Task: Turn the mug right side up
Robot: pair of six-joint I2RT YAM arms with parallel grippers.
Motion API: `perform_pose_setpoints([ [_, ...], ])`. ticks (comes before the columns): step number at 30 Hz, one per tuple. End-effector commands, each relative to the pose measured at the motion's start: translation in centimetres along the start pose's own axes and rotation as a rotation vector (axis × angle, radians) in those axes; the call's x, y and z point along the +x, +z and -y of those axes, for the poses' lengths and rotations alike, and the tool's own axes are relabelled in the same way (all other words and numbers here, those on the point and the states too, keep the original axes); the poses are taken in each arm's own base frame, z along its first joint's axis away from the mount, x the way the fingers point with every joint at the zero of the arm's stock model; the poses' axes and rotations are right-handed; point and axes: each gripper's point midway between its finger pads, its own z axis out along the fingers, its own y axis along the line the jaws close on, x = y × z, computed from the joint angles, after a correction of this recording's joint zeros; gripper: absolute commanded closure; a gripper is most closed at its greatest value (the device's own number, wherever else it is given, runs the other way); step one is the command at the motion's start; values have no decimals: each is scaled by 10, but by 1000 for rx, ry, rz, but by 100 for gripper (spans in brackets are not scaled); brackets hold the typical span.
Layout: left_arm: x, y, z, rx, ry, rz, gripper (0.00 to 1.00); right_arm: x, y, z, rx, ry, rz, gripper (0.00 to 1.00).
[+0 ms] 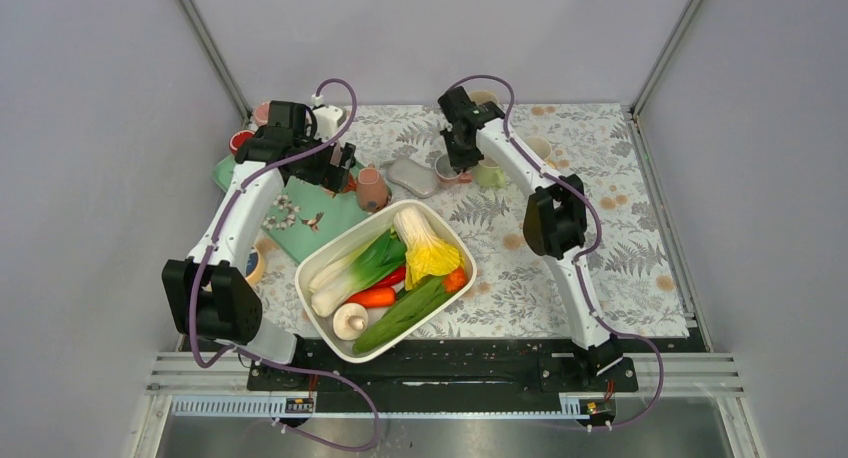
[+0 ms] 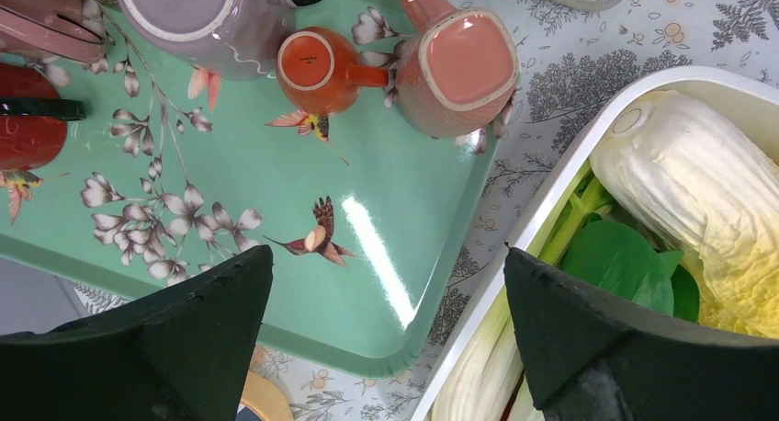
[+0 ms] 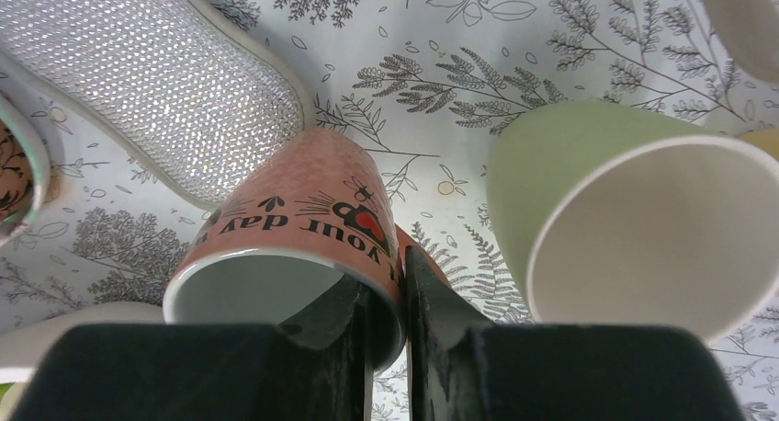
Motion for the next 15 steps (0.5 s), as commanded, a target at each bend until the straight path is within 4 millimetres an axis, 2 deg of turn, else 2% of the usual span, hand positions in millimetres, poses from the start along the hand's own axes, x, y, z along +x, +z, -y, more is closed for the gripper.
perform_pose_setpoints([
  [1, -7, 2, -8, -42, 28, 28, 1, -14, -3, 0, 6, 47, 44, 100],
  [4, -4, 9, -8, -34, 43, 10, 1, -10, 5, 0, 7, 60, 29, 100],
  [10, -8, 28, 6, -14, 161, -32, 1, -3, 21, -3, 3, 64, 1, 84],
  [15, -18, 42, -1, -39, 146, -55, 1, -5, 19, -6, -12, 68, 6, 75],
])
